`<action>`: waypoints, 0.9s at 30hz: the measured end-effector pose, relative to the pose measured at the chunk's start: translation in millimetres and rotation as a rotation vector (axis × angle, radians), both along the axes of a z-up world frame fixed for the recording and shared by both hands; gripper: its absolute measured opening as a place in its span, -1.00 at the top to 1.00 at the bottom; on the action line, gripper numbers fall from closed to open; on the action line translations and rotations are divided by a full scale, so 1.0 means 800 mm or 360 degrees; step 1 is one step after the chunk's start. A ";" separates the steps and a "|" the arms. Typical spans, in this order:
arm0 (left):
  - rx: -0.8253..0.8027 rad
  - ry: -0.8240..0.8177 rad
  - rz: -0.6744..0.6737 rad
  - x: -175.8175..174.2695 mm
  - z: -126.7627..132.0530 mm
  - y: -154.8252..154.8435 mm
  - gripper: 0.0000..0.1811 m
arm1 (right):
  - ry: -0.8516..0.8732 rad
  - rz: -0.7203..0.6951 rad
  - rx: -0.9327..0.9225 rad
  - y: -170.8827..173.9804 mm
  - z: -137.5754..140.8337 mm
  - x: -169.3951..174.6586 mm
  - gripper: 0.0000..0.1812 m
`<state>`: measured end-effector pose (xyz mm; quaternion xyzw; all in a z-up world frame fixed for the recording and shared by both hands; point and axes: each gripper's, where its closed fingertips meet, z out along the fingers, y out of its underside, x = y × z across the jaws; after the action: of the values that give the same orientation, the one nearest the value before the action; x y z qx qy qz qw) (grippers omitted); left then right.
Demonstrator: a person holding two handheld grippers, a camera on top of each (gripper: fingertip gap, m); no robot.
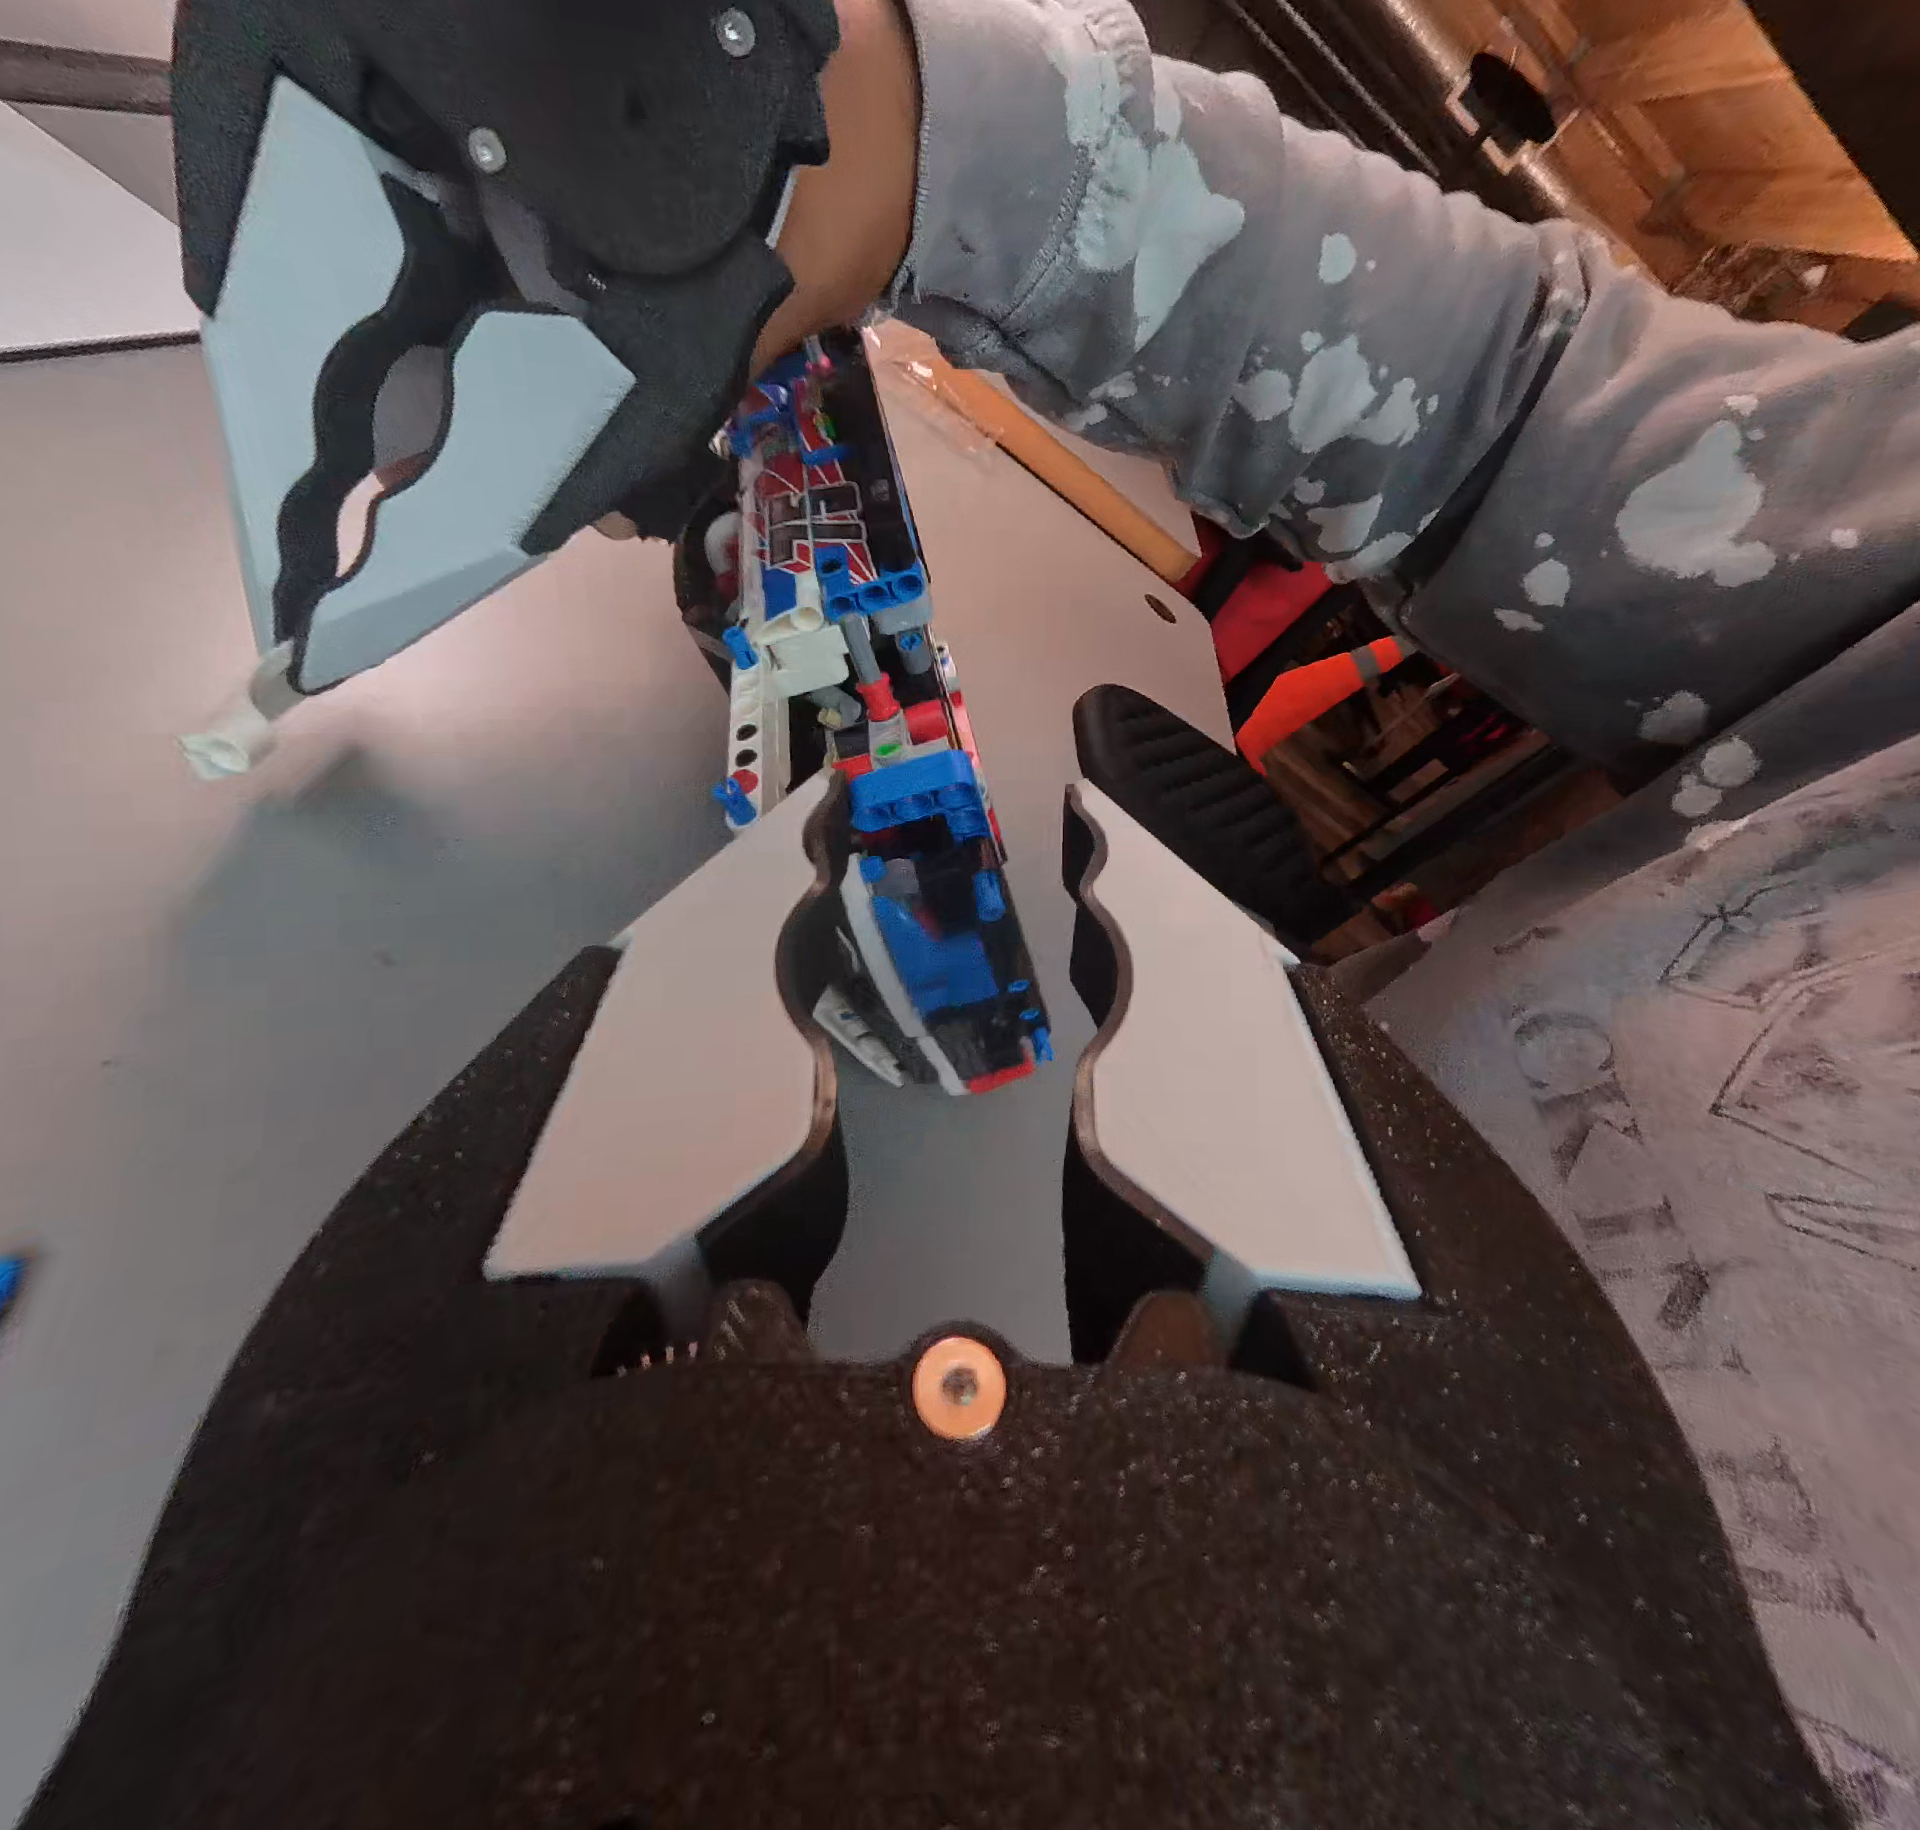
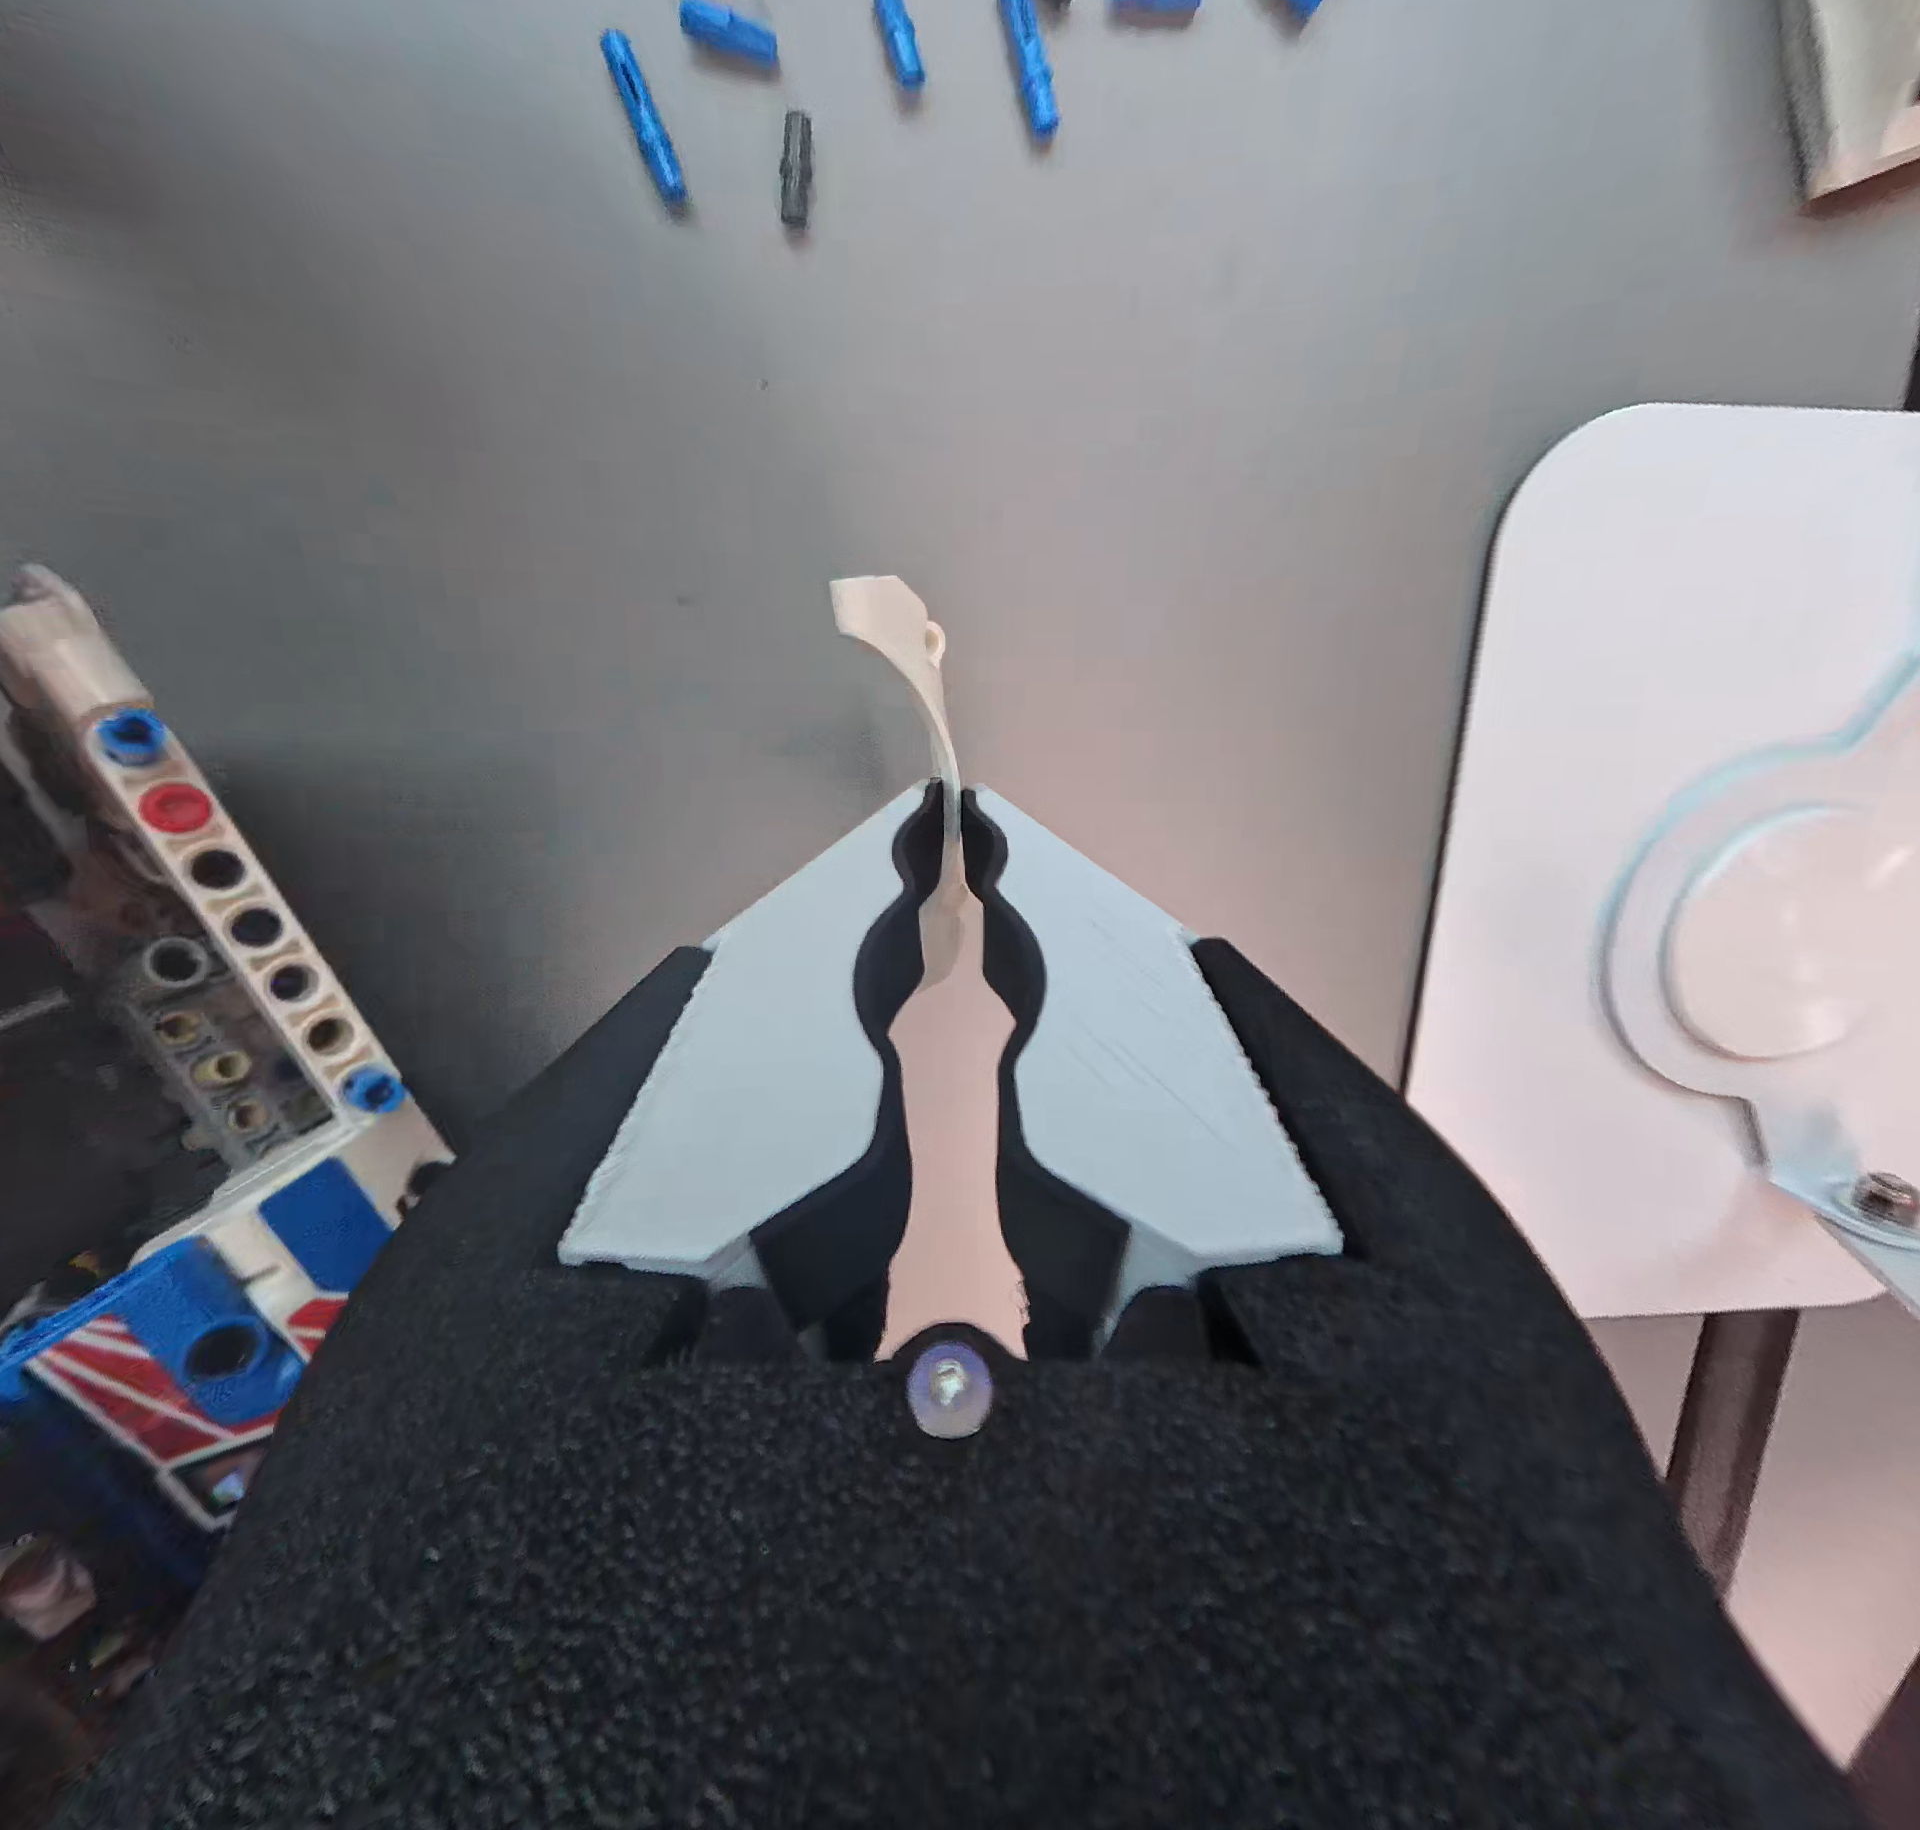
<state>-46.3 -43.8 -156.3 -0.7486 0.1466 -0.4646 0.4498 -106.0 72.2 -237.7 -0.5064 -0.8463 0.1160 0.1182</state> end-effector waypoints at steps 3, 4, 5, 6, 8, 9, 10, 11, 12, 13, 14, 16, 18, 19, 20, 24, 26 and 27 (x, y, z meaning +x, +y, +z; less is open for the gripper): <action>-0.0020 0.0042 -0.0034 0.002 -0.008 -0.006 0.62 | -0.0059 0.0060 0.0087 0.002 -0.019 0.012 0.97; -0.0019 0.0071 -0.0029 0.002 -0.011 -0.006 0.62 | -0.0069 0.0069 0.0105 0.003 -0.022 0.015 0.97; -0.0012 0.0079 -0.0030 0.002 -0.012 -0.005 0.63 | -0.0076 0.0076 0.0093 0.001 -0.022 0.017 0.97; -0.0014 0.0073 -0.0031 0.002 -0.011 -0.004 0.65 | -0.0089 0.0083 0.0083 0.000 -0.022 0.019 0.98; -0.0021 0.0088 -0.0031 0.001 -0.013 -0.002 0.64 | -0.0091 0.0096 0.0091 0.000 -0.022 0.019 0.98; -0.0027 0.0097 -0.0024 0.001 -0.015 -0.002 0.62 | -0.0096 0.0103 0.0108 0.001 -0.023 0.019 0.97; -0.0032 0.0101 -0.0016 0.001 -0.016 -0.002 0.59 | -0.0115 0.0114 0.0127 0.002 -0.026 0.022 0.90; -0.0037 0.0104 -0.0002 0.000 -0.017 -0.002 0.53 | -0.0110 0.0115 0.0130 0.001 -0.027 0.023 0.87; -0.0038 0.0111 0.0019 -0.002 -0.017 -0.002 0.46 | -0.0101 0.0103 0.0117 0.001 -0.026 0.023 0.79; -0.0035 0.0122 0.0044 -0.006 -0.017 -0.003 0.39 | -0.0095 0.0079 0.0111 0.004 -0.025 0.024 0.75; -0.0040 0.0142 0.0086 -0.011 -0.018 -0.002 0.31 | -0.0070 0.0053 0.0085 0.005 -0.022 0.023 0.74; -0.0085 0.0189 0.0182 -0.020 -0.028 0.003 0.10 | -0.0023 -0.0011 0.0009 0.007 -0.014 0.023 0.69; -0.0197 0.0190 0.0164 -0.013 -0.045 0.002 -0.07 | 0.0014 -0.0064 -0.0074 0.010 -0.006 0.026 0.65; -0.0259 0.0182 0.0109 -0.001 -0.054 -0.001 -0.09 | 0.0031 -0.0090 -0.0102 0.012 -0.003 0.027 0.63; -0.0291 0.0191 0.0065 0.011 -0.062 -0.003 -0.05 | 0.0050 -0.0110 -0.0112 0.015 0.001 0.029 0.62; -0.0202 0.0326 -0.0024 0.041 -0.068 -0.004 0.21 | 0.0219 -0.0151 -0.0178 0.017 0.036 0.033 0.60; -0.0098 0.0442 0.0006 0.042 -0.066 -0.001 0.32 | 0.0341 -0.0138 -0.0210 0.011 0.069 0.042 0.58; -0.0026 0.0504 0.0023 0.043 -0.064 -0.001 0.38 | 0.0396 -0.0121 -0.0256 0.002 0.087 0.051 0.57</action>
<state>-12.1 -44.3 -207.2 -0.8171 0.2065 -0.3387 0.4183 -65.5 74.0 -167.8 -0.5276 -0.7933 0.2408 0.1854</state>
